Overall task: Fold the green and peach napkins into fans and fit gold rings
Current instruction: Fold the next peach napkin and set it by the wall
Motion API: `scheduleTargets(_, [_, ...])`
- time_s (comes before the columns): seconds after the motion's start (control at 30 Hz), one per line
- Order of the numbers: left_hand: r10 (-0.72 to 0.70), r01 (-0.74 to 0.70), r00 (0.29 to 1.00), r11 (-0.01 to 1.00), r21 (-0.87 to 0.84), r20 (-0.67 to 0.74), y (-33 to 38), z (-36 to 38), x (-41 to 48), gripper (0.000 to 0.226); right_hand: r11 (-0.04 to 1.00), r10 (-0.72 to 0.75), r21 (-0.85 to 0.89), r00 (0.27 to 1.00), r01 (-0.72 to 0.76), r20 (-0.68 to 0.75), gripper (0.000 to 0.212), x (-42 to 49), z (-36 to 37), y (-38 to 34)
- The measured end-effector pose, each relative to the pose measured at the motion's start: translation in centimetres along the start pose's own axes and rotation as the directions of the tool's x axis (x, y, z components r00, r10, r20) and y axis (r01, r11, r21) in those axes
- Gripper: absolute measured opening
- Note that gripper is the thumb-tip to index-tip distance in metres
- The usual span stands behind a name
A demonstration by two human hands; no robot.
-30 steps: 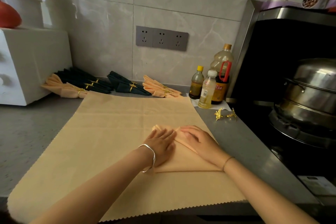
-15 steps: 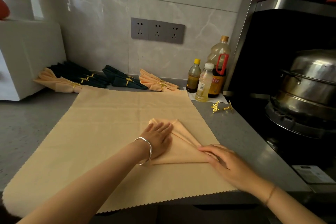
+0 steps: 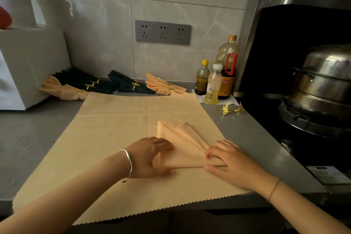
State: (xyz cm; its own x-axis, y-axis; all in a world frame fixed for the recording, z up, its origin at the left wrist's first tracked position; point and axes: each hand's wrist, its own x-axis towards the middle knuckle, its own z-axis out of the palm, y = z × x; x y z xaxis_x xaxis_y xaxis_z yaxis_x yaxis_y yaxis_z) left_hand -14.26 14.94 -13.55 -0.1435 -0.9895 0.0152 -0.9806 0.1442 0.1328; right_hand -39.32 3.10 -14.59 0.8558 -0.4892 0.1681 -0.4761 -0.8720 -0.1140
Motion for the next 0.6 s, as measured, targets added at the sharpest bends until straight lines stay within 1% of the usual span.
scheduleTargets(0.1, [0.012, -0.012, 1.0, 1.0, -0.021, 0.016, -0.2, 0.1, -0.2, 0.079, 1.0, -0.007, -0.011, 1.0, 0.007, -0.009, 0.048, 0.1, 0.0, 0.1])
scheduleTargets(0.3, [0.033, -0.034, 0.999, 0.995, 0.097, 0.013, -0.5, -0.1, 0.2, 0.065, 0.999, -0.011, -0.05, 1.0, 0.011, -0.008, 0.041, 0.1, 0.0, 0.1])
scheduleTargets(0.4, [0.038, -0.033, 0.999, 0.991, 0.132, -0.035, -0.9, -0.1, 0.8, 0.051, 0.999, -0.002, -0.043, 1.0, 0.001, -0.015, 0.038, 0.3, 0.0, 0.0])
scheduleTargets(0.47, [0.034, -0.029, 0.995, 0.998, 0.058, -0.092, -1.5, 0.0, 1.3, 0.039, 1.0, 0.009, -0.024, 0.999, -0.01, -0.037, 0.039, 0.5, -0.1, -0.3])
scheduleTargets(0.53, [-0.014, -0.002, 0.985, 0.995, -0.096, -0.17, -2.4, 0.3, 1.8, 0.028, 0.999, 0.041, 0.008, 0.996, -0.041, -0.074, 0.041, 0.8, -0.1, -0.5])
scheduleTargets(0.6, [-0.077, 0.019, 0.969, 0.971, -0.238, -0.235, -2.9, 0.6, 2.4, 0.026, 0.996, 0.077, 0.044, 0.992, -0.073, -0.105, 0.044, 1.3, -0.2, -0.6])
